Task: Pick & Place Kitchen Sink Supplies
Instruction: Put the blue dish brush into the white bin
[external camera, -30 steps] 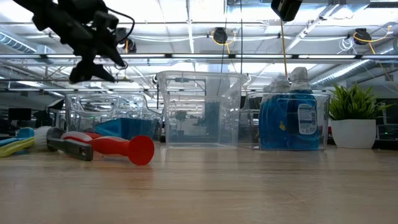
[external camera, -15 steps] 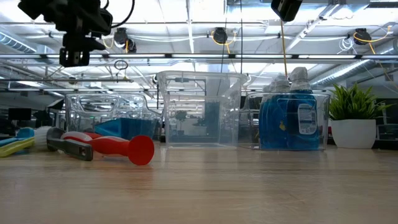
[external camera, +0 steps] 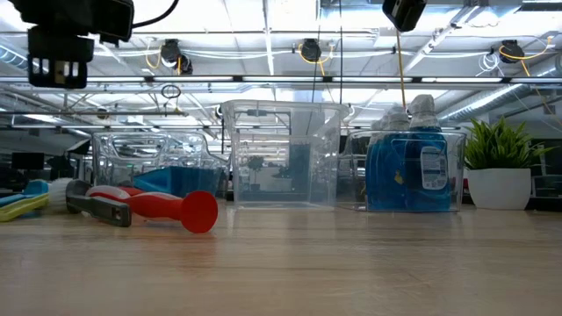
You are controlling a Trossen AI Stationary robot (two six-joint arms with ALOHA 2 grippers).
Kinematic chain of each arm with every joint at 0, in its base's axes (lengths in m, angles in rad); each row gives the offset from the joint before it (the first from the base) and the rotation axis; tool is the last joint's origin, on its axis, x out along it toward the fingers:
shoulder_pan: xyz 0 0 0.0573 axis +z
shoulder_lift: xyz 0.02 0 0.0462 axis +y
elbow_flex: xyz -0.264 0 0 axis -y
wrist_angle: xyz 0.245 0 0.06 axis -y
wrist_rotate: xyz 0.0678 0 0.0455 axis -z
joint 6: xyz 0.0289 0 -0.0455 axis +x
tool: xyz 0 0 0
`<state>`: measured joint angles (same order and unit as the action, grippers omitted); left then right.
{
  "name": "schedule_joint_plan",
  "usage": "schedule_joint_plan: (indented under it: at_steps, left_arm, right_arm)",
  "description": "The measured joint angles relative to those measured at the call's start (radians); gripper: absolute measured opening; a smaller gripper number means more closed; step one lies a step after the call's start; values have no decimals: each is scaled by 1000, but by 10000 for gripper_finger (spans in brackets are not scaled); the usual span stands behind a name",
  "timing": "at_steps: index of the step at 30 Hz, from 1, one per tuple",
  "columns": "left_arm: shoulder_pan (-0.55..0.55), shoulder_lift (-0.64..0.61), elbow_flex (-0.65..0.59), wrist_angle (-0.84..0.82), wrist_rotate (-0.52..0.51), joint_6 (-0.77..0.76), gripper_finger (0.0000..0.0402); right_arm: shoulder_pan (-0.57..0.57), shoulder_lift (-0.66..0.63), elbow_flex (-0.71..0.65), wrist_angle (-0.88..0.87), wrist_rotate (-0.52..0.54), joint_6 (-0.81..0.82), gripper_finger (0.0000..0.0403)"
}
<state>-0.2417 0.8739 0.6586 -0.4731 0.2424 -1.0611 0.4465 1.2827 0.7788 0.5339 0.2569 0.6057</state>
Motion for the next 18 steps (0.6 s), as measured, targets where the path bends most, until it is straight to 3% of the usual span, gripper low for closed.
schedule_joint_plan:
  at_steps: [5,9,13,18]
  left_arm:
    - [-65,24,0,17,-64,-15,140]
    - [-86,52,0,2,-116,-51,140]
    - [-118,85,1,-77,-176,-116,140]
    - [-168,108,1,-254,-238,-273,140]
  right_arm:
    - [0,0,0,0,0,-43,167]
    - [5,-15,0,8,-11,26,167]
    - [7,-32,0,30,-82,-52,167]
    - [6,-50,0,40,-79,-90,167]
